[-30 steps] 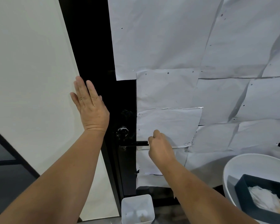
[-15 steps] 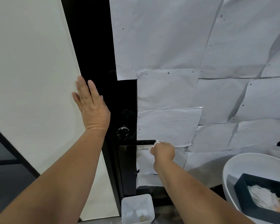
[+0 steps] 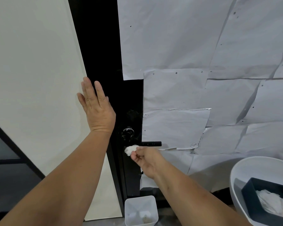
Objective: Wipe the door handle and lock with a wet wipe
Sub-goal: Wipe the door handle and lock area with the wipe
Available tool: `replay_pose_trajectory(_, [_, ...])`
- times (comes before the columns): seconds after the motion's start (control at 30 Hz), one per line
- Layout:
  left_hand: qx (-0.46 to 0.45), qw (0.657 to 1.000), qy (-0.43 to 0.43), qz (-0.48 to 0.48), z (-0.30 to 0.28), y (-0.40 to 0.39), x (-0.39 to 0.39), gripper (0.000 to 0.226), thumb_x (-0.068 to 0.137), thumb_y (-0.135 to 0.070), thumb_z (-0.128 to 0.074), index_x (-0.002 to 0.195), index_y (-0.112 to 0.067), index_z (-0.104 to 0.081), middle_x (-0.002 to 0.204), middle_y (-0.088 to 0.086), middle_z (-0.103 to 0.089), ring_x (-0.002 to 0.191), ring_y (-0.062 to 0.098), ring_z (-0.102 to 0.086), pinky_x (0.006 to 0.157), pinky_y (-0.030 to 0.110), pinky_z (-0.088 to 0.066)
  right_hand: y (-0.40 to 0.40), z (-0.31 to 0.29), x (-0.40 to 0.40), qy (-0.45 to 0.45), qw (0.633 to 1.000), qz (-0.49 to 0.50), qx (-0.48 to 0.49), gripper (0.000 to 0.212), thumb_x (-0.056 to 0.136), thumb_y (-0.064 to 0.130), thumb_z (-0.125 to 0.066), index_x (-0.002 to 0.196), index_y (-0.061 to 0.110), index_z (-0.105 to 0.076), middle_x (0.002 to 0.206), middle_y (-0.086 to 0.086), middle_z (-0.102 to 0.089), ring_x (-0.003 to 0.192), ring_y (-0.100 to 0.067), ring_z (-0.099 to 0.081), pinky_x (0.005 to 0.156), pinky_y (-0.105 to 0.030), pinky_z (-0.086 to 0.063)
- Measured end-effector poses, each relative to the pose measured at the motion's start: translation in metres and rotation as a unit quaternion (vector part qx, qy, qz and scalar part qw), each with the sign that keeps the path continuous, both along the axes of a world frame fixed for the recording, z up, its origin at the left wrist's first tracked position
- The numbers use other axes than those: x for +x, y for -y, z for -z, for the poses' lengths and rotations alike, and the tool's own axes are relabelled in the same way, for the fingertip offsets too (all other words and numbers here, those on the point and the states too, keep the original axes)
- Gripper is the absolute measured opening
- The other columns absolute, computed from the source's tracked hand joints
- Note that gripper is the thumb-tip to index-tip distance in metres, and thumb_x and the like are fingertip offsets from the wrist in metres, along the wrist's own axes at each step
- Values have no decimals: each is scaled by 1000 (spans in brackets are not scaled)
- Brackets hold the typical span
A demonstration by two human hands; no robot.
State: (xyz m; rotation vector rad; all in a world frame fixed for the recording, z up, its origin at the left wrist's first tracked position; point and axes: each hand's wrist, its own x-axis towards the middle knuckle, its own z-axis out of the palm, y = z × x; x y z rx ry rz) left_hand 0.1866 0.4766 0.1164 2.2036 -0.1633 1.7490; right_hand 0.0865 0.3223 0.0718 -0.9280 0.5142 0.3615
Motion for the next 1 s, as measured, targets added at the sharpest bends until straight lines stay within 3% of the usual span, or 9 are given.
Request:
replay_pose_trajectory(0.07, [14,1000,-4,-4,4,-1,-1,72,100,-3,-34,150,-12,17,149,27,-9,144,41,-15,119,51,-5,-6,-15,0,67,992,-40,-103,14,93,-5,-48,97,-1,-62,87,-18,-65,68,-18,-62,73,-29,-58])
replay_pose_trajectory(0.13, [19,1000,-5,-11,7,-1,-1,75,100,-2,-36,150,-13,19,149,28,-10,144,41,-15,119,52,-6,-4,-23,11,168,935,-36,-311,15,94,5,-52,99,6,-66,84,-13,-69,69,-18,-65,73,-28,-58])
replay_pose_trajectory(0.23, [20,1000,-5,-21,6,-1,-1,71,100,-2,-37,151,-8,12,148,30,-14,145,38,-13,119,52,-6,11,-14,22,343,686,-64,-638,17,91,7,-51,94,9,-68,87,-6,-56,69,-21,-57,58,-25,-45])
replay_pose_trajectory(0.27, [19,1000,-5,-24,6,-1,-1,67,100,-2,-38,151,-5,6,148,31,-15,144,39,-14,119,52,-7,14,-7,21,355,623,-91,-691,16,87,2,-50,89,7,-66,86,-5,-48,69,-23,-54,56,-28,-42])
replay_pose_trajectory(0.33, [16,999,-12,-24,8,-1,-2,57,101,-3,-39,148,2,-8,148,33,-18,143,42,-18,118,54,-12,17,11,15,350,551,-143,-744,18,79,-7,-47,83,4,-60,85,-3,-38,65,-24,-46,48,-26,-31])
replay_pose_trajectory(0.43, [17,999,-39,-24,19,-2,-6,54,101,-6,-41,145,5,-13,149,31,-14,143,42,-17,118,54,-14,17,21,12,367,523,-151,-754,22,74,-13,-47,83,4,-57,88,-2,-35,61,-20,-36,44,-21,-15])
replay_pose_trajectory(0.67, [30,995,-86,-49,46,-3,-20,58,101,-14,-46,147,3,-14,151,28,-13,143,41,-21,119,48,-17,10,26,18,407,488,-151,-757,24,64,-17,-54,76,4,-56,88,-10,-47,70,-22,-45,50,-28,-36])
replay_pose_trajectory(0.87, [-52,991,-118,-27,60,2,-39,76,88,-13,-66,147,1,-19,140,18,-26,116,30,-36,104,39,-39,15,23,20,407,509,-147,-744,24,67,-15,-51,79,6,-53,93,-10,-43,76,-20,-39,53,-29,-36])
replay_pose_trajectory(1.0, [-99,984,-148,-5,63,6,-45,86,84,-9,-71,148,2,-14,130,14,-28,116,33,-39,103,38,-42,14,20,19,413,508,-164,-738,26,70,-14,-49,87,4,-55,97,-12,-45,83,-22,-40,59,-30,-35])
